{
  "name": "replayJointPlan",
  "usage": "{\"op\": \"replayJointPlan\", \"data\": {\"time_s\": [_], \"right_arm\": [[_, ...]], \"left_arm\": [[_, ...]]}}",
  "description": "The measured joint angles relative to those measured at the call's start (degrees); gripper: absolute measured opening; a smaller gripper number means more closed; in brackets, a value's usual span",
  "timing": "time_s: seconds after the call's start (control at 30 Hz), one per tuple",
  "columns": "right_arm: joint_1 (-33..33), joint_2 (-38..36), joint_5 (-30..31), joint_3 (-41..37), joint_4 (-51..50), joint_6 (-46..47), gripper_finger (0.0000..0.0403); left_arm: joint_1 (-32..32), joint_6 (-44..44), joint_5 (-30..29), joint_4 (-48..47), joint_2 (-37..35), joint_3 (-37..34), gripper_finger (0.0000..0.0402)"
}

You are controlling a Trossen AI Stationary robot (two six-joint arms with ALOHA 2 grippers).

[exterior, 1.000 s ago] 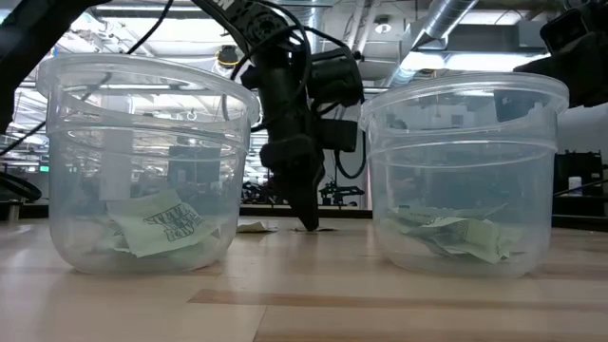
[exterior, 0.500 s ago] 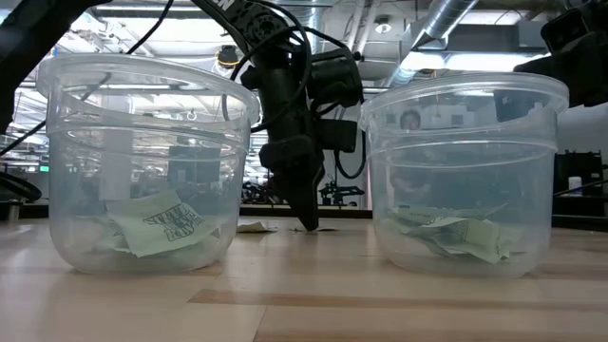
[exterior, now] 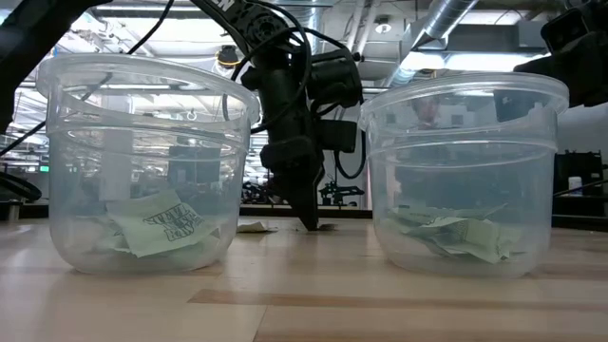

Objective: Pick and place Stevia / Truvia into bins
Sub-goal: Put the white stevia pack into the left transparent basket

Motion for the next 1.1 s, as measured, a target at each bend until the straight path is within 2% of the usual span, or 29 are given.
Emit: {"op": "replayJointPlan", "data": {"time_s": [0.23,0.47,0.63,0.9,1.0,1.1], "right_arm": [[0.01,0.0,0.0,-0.01,0.0,0.02,0.0113],[0.02,0.0,0.0,0.0,0.0,0.0,0.0113],[0.0,0.0,0.0,0.0,0.0,0.0,0.0113],[0.02,0.0,0.0,0.0,0.0,0.0,0.0113],[0.01,0.0,0.0,0.0,0.0,0.02,0.0113],[0.01,0.0,0.0,0.0,0.0,0.0,0.0113]], "left_arm": [[0.02,0.0,-0.41,0.04,0.02,-0.02,0.0058],[0.0,0.36,-0.54,0.02,-0.21,-0.08,0.0008],[0.16,0.46,-0.64,-2.23,-2.93,-0.5,0.0007],[1.13,0.5,-5.03,-3.61,-14.28,-0.24,0.001],[1.01,0.55,-4.24,-4.53,-19.25,-0.15,0.001],[0.58,0.58,-0.67,-7.58,-23.32,-0.15,0.001]]}}
